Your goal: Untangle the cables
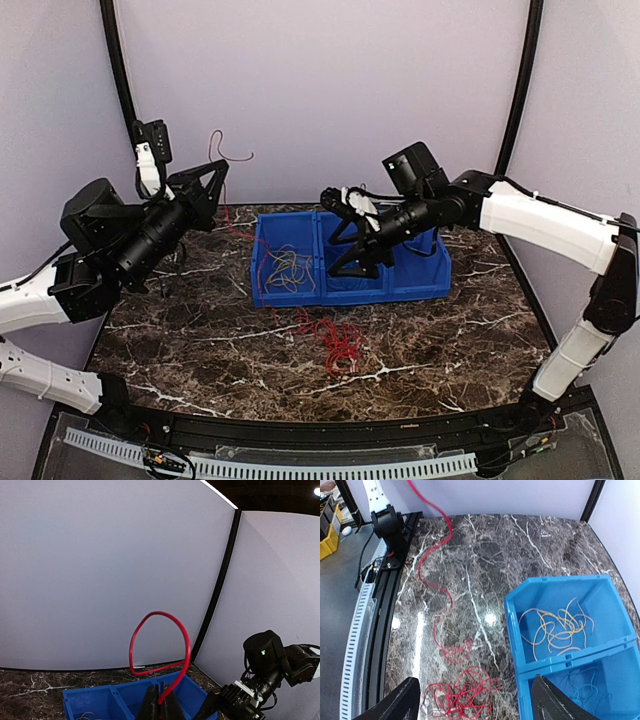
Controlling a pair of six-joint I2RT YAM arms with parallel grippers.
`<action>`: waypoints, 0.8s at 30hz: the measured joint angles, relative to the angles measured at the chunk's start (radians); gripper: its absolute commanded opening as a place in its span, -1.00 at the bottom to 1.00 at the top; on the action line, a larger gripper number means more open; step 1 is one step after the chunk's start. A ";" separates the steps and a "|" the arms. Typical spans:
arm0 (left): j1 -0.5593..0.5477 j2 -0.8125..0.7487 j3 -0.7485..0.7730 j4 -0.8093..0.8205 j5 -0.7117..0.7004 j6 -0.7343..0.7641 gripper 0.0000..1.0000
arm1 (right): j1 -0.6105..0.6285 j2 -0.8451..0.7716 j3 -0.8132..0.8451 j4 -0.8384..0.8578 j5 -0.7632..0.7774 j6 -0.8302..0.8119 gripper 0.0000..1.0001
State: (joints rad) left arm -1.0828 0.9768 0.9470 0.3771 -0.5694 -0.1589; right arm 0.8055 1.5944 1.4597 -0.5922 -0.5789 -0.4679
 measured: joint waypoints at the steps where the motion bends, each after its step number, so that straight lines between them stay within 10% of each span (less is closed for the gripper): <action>1: 0.000 0.003 -0.008 0.006 0.005 -0.012 -1.00 | 0.001 0.011 0.017 0.009 -0.013 0.011 0.59; 24: 0.000 0.052 -0.047 0.064 0.062 -0.118 -1.00 | 0.117 0.286 0.303 0.081 -0.214 0.217 0.47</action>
State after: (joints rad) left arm -1.0828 1.0286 0.9001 0.4408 -0.5072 -0.2771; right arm 0.9226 1.8805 1.7626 -0.5110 -0.7933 -0.2512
